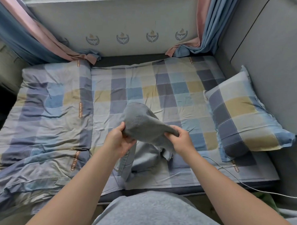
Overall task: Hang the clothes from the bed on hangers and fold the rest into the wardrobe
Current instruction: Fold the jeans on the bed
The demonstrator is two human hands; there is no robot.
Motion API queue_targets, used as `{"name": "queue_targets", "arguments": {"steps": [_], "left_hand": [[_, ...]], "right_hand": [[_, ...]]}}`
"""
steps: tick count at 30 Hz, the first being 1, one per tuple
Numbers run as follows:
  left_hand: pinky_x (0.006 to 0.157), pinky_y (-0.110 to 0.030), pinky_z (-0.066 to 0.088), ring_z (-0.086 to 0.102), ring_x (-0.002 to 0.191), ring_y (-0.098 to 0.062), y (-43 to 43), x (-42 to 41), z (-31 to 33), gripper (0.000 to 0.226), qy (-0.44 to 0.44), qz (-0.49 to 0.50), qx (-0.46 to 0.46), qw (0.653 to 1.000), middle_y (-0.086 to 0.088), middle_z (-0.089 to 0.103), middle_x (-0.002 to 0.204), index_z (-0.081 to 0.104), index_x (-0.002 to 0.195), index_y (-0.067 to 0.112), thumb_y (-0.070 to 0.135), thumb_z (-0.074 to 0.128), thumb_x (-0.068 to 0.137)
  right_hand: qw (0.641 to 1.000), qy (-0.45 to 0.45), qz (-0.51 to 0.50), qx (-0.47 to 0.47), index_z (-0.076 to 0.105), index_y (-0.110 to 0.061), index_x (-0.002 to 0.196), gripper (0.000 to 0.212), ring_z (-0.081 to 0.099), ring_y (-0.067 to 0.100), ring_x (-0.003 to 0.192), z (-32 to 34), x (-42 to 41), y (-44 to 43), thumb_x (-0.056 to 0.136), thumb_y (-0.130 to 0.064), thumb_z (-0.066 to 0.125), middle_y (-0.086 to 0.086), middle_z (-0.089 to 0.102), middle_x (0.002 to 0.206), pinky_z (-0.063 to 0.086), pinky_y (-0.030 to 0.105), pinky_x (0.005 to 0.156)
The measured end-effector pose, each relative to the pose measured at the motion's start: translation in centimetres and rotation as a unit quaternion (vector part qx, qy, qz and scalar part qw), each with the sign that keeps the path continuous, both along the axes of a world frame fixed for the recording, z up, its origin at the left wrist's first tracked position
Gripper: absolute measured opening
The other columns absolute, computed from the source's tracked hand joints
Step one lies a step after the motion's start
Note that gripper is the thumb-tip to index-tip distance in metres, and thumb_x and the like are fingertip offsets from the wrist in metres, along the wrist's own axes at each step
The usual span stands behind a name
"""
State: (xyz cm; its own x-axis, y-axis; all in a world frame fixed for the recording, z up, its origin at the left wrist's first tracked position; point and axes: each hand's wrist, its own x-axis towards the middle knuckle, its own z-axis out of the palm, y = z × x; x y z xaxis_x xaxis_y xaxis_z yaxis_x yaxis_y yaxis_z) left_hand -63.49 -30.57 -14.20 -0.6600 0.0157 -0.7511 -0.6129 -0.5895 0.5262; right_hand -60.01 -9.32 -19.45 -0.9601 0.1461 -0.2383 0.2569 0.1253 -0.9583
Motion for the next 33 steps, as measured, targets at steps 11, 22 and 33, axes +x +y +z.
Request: {"name": "queue_targets", "arguments": {"steps": [11,22,33], "left_hand": [[0.120,-0.051,0.024,0.014,0.151,-0.025,1.7,1.0,-1.6,0.131,0.214,-0.407,-0.502,0.732,0.002,0.014,0.164,0.007,0.158,0.031,0.059,0.088,0.059],[0.081,-0.031,0.053,0.067,0.091,-0.015,6.7,1.5,0.2,0.014,0.337,-0.461,-0.296,0.766,0.019,0.071,0.083,0.067,0.088,0.033,0.035,0.059,0.100],[0.096,-0.042,0.054,0.070,0.106,-0.027,3.5,0.5,4.7,0.013,0.285,-0.321,-0.225,0.875,-0.002,0.077,0.102,0.071,0.098,0.020,0.026,0.060,0.100]], "right_hand": [[0.964,0.205,0.120,0.116,0.072,-0.014,0.098,0.023,0.061,0.003,0.086,14.8,-0.9,3.7,0.090,0.006,0.065,-0.011,0.069,0.089,0.048,0.017,0.082],[0.960,0.273,0.032,0.055,0.065,-0.016,0.126,0.039,0.066,0.013,0.107,21.8,-3.1,4.7,0.092,0.004,0.064,0.000,0.071,0.112,0.050,0.025,0.095],[0.971,0.132,0.024,0.200,0.022,-0.035,0.157,0.079,0.029,0.011,0.147,17.4,-3.7,4.4,0.094,-0.031,0.069,0.000,0.033,0.160,0.028,0.044,0.120]]}}
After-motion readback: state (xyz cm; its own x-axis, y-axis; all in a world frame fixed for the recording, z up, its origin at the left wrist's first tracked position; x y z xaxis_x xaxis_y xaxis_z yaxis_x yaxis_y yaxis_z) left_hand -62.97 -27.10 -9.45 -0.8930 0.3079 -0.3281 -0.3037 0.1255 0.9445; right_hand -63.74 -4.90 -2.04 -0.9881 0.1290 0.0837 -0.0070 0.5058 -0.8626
